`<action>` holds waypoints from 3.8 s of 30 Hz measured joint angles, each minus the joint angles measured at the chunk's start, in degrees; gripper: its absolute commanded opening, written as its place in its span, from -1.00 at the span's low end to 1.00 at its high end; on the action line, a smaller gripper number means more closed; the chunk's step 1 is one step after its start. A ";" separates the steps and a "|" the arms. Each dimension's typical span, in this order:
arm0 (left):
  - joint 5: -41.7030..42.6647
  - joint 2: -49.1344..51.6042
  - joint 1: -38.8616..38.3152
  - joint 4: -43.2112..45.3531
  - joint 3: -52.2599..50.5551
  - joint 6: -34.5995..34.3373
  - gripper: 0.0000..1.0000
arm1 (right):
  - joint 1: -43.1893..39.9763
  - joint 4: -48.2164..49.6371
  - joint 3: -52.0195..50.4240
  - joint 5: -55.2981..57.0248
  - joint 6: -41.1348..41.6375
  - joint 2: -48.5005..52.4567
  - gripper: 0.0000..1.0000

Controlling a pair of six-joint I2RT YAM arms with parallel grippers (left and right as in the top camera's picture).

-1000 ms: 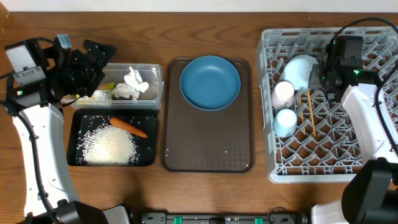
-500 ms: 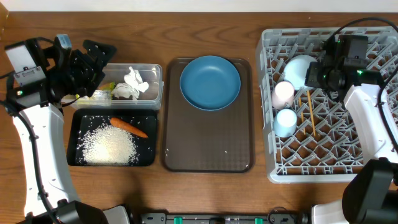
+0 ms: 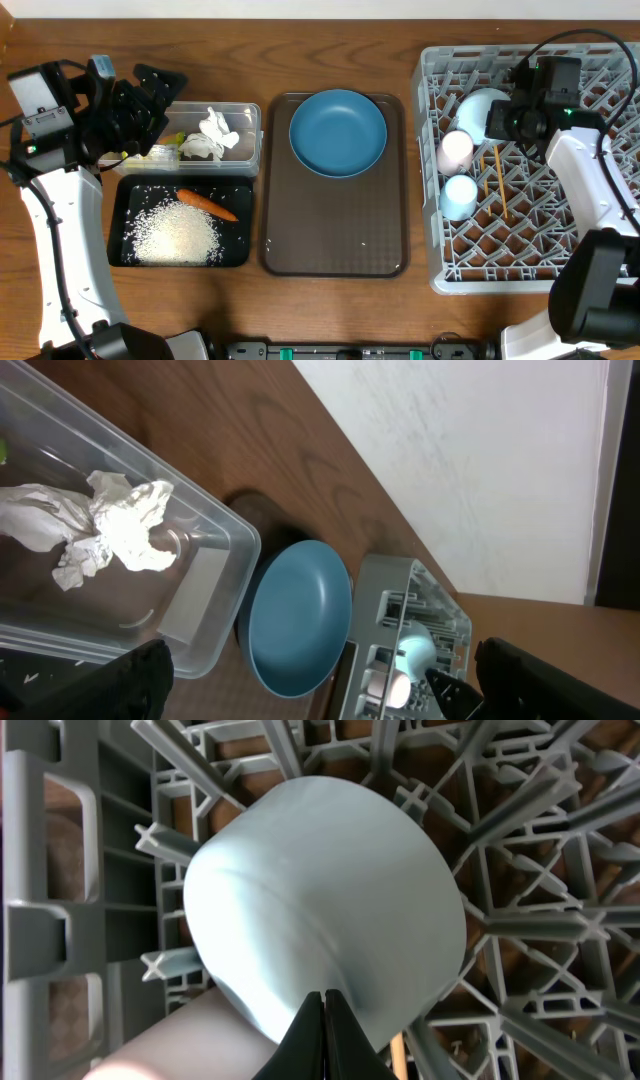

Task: Sort waste into correct bins and load items into the dishwasher rack
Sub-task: 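Press the bowl down into the rack with the right gripper, then move the right gripper left to the blue plate on the brown tray, then grip the blue plate rim with the right gripper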

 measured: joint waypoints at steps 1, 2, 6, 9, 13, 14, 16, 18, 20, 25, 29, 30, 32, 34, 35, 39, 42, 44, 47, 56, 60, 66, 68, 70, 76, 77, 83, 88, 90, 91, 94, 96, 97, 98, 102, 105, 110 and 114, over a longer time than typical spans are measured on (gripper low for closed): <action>0.00 0.00 0.00 0.02 0.00 0.00 0.97 | 0.00 0.35 0.00 0.04 -0.02 0.13 -0.93; 0.00 0.00 0.00 0.00 0.00 0.02 0.96 | 0.00 0.79 0.00 0.44 -0.15 0.20 -0.92; 0.00 0.00 0.00 0.00 0.00 0.00 0.97 | -0.02 1.62 0.00 3.98 -0.24 0.22 -0.92; 0.00 0.00 0.00 0.00 0.00 0.00 0.96 | -0.02 1.64 0.00 6.40 -0.42 0.22 -0.87; 0.00 0.00 0.00 0.00 0.00 0.00 0.96 | -0.02 1.66 0.00 6.62 -0.68 0.22 -0.72; 0.00 0.00 0.00 0.00 0.00 0.02 0.96 | -0.02 1.66 0.00 6.29 -0.76 0.22 -0.70; 0.00 0.00 0.00 0.00 0.00 0.02 0.96 | -0.02 1.66 0.00 5.77 -1.01 0.17 -0.67; 0.00 0.00 0.00 0.00 0.00 0.00 0.96 | -0.02 1.64 0.00 5.55 -1.27 -0.15 -0.65; 0.00 0.00 0.00 0.00 0.00 0.00 0.96 | -0.02 1.51 0.00 5.22 -1.53 -0.96 -0.63; -0.02 0.00 0.00 0.02 0.00 0.00 0.97 | 0.02 0.02 0.00 -0.48 -1.97 -7.19 -0.64; 0.00 0.00 0.00 0.00 0.00 0.00 0.96 | 1.03 -2.67 0.07 -8.63 -2.08 -13.42 -0.64; 0.00 0.00 0.00 0.00 0.00 0.00 0.97 | 1.92 -3.63 0.13 -11.04 -2.08 -14.78 -0.64; 0.00 0.00 0.00 0.00 0.00 0.02 0.97 | 3.89 -5.09 0.24 -14.29 -1.88 -15.98 -0.61; 0.00 0.00 0.00 0.02 0.00 0.00 0.96 | 6.91 -6.86 0.31 -16.59 -1.42 -16.17 -0.56; -0.02 0.00 0.00 0.02 0.00 0.00 0.96 | 8.24 -7.58 0.31 -17.40 -1.22 -16.09 -0.55; 0.00 0.00 0.00 0.00 0.00 0.00 0.96 | 14.80 -8.44 0.28 -19.02 -0.85 -15.89 -0.46; 0.00 0.00 0.00 0.02 0.00 0.02 0.96 | 19.74 -7.91 0.28 -19.02 -0.63 -15.87 -0.35; 0.00 0.00 0.00 0.00 0.00 0.00 0.96 | 23.43 -7.10 0.28 -18.38 -0.59 -15.78 -0.28; -0.02 0.00 0.00 0.02 0.00 0.02 0.96 | 28.00 -5.31 0.28 -17.11 -0.44 -15.41 -0.07; 0.00 0.00 0.00 0.02 0.00 0.00 0.96 | 38.16 0.13 0.28 -15.47 2.51 -9.84 0.98; 0.00 0.00 0.00 0.00 0.00 0.00 0.97 | 41.03 1.40 0.28 -15.04 3.32 -5.88 0.98; 0.00 0.00 0.00 0.00 0.00 0.00 0.96 | 42.75 3.93 0.28 -14.84 4.07 0.22 0.47; 0.00 0.00 0.00 0.02 0.00 0.00 0.96 | 42.80 4.98 0.28 -14.64 4.11 1.75 0.31; 0.00 0.00 0.00 0.00 0.00 0.00 0.96 | 42.77 6.05 0.28 -14.45 4.48 3.28 0.29; 0.00 0.00 0.00 0.00 0.00 0.00 0.97 | 42.80 8.70 0.28 -12.35 4.76 7.58 0.21; 0.00 0.00 0.00 0.02 0.00 0.02 0.97 | 42.88 8.94 0.28 -11.76 4.74 8.15 0.21; 0.00 0.00 0.00 0.00 0.00 0.00 0.97 | 44.59 10.29 0.28 -6.97 4.76 11.19 0.27; 0.00 0.00 0.00 0.00 0.00 0.00 0.96 | 45.86 12.17 0.28 -4.00 4.76 12.15 0.40; 0.00 0.00 0.00 0.00 0.00 0.00 0.96 | 46.03 12.66 0.28 -3.30 4.74 12.57 0.42; 0.00 0.00 0.00 0.00 0.00 0.02 0.97 | 46.05 12.74 0.28 -2.93 4.72 12.81 0.42; -0.02 0.00 0.00 0.00 0.00 0.02 0.96 | 46.03 12.83 0.28 -1.27 3.89 13.79 0.35; 0.00 0.00 0.00 0.00 0.00 0.00 0.96 | 46.03 12.83 0.28 -0.55 3.19 14.45 0.21; 0.00 0.00 0.00 0.00 0.00 0.02 0.96 | 46.03 12.81 0.28 -0.35 2.93 14.71 0.14; 0.00 0.00 0.00 0.00 0.00 0.00 0.97 | 46.03 12.87 0.28 -0.04 2.69 14.80 0.01; -0.02 0.00 0.00 0.02 0.00 0.00 0.96 | 46.03 13.46 0.28 0.59 2.16 14.80 -0.28; 0.00 0.00 0.00 0.02 0.00 0.00 0.96 | 46.03 13.20 0.28 0.94 2.08 14.80 -0.34; 0.00 0.00 0.00 0.00 0.00 0.02 0.97 | 46.03 12.83 0.28 1.11 2.03 14.80 -0.47; 0.00 0.00 0.00 0.00 0.00 0.02 0.97 | 46.03 12.70 0.28 1.11 2.05 14.80 -0.47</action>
